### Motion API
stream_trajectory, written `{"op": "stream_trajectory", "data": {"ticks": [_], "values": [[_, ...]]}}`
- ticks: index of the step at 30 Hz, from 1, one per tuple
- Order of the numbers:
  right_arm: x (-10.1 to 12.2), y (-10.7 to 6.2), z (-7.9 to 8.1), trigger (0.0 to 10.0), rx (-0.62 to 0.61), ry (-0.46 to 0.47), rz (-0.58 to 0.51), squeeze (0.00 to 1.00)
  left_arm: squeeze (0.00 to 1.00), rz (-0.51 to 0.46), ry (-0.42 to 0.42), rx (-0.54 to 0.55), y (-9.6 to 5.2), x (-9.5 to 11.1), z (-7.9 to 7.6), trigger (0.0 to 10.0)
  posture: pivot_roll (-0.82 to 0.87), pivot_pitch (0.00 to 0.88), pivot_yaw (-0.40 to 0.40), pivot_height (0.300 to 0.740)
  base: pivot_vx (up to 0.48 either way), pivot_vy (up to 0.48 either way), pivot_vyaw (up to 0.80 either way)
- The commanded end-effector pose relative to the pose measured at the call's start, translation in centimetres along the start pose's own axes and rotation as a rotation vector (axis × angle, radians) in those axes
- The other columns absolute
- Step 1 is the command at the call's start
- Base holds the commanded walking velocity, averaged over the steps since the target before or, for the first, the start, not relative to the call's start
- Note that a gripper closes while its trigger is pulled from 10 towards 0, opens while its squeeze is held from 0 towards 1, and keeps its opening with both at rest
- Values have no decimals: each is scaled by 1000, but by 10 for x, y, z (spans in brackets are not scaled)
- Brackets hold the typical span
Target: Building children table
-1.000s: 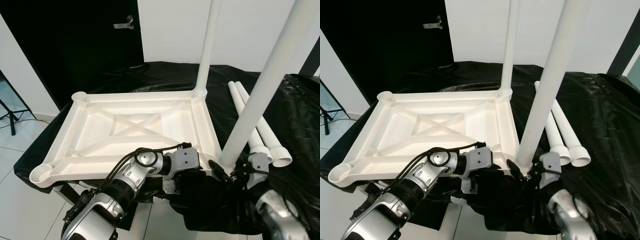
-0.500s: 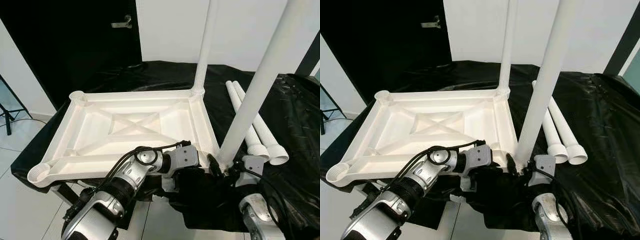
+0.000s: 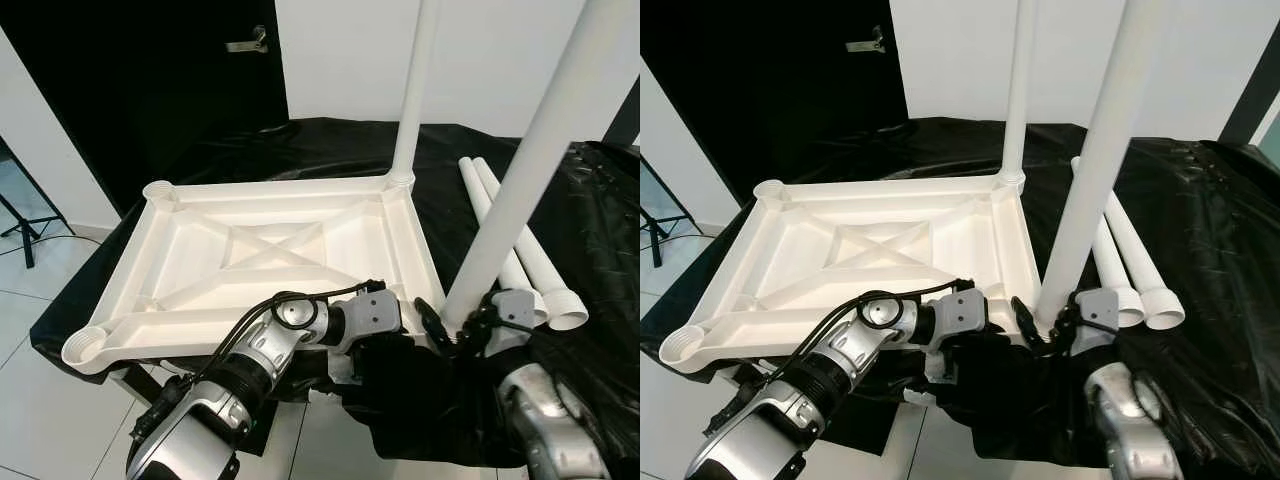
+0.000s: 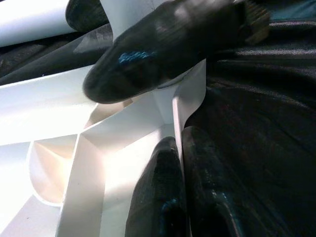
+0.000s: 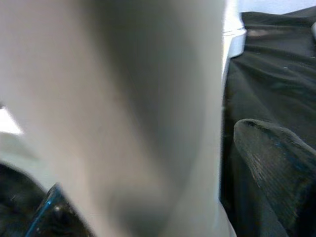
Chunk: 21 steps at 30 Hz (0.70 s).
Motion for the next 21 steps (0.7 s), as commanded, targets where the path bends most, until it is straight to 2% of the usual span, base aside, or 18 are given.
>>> {"op": "stream_trajectory", "data": {"ticks": [1, 3, 4, 5, 6, 18, 19, 20, 21], "values": [[-9, -6, 0, 10000, 58, 18, 69, 0, 0, 146, -196, -176, 0, -54, -62, 10000, 163, 0, -3, 740, 0, 0, 0], [-11, -7, 2, 10000, 82, 22, 88, 0, 0, 145, -196, -176, 0, -54, -62, 10000, 163, 0, -2, 740, 0, 0, 0], [-14, -7, 5, 6000, 118, 26, 112, 0, 0, 145, -195, -176, 0, -54, -62, 10000, 162, 0, -2, 740, 0, 0, 0], [-14, -7, 5, 6000, 118, 26, 112, 0, 0, 145, -195, -176, 0, -54, -62, 10000, 162, 0, -2, 740, 0, 0, 0], [-20, -9, 8, 0, 173, 36, 165, 0, 0, 145, -195, -176, 0, -54, -62, 10000, 162, 0, -2, 740, 0, 0, 0], [-20, -12, 5, 0, 196, 12, 178, 0, 0, 140, -194, -176, -1, -52, -61, 10000, 160, 0, 0, 740, 0, 0, 0], [-22, -12, 5, 0, 155, 14, 163, 0, 0, 141, -194, -177, -1, -53, -61, 10000, 161, 0, -1, 740, 0, 0, 0], [-23, -14, -2, 0, 25, -18, 125, 0, 0, 141, -193, -178, -1, -52, -61, 10000, 167, 0, -12, 740, 0, 0, 0], [-23, -14, -2, 0, 25, -18, 125, 0, 0, 141, -193, -178, -1, -52, -61, 10000, 167, 0, -12, 740, 0, 0, 0]]}}
Point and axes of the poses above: a point about 5 cm out from each wrist's last joint towards the gripper, its own y axis pointing out of the wrist towards the gripper, its own x axis along the axis of the wrist's last joint, z = x × y, the point moved 6 cm from there along y, pointing out of the wrist towards the gripper, and after that the axes turned 12 degrees about y, right-handed, at the moved point
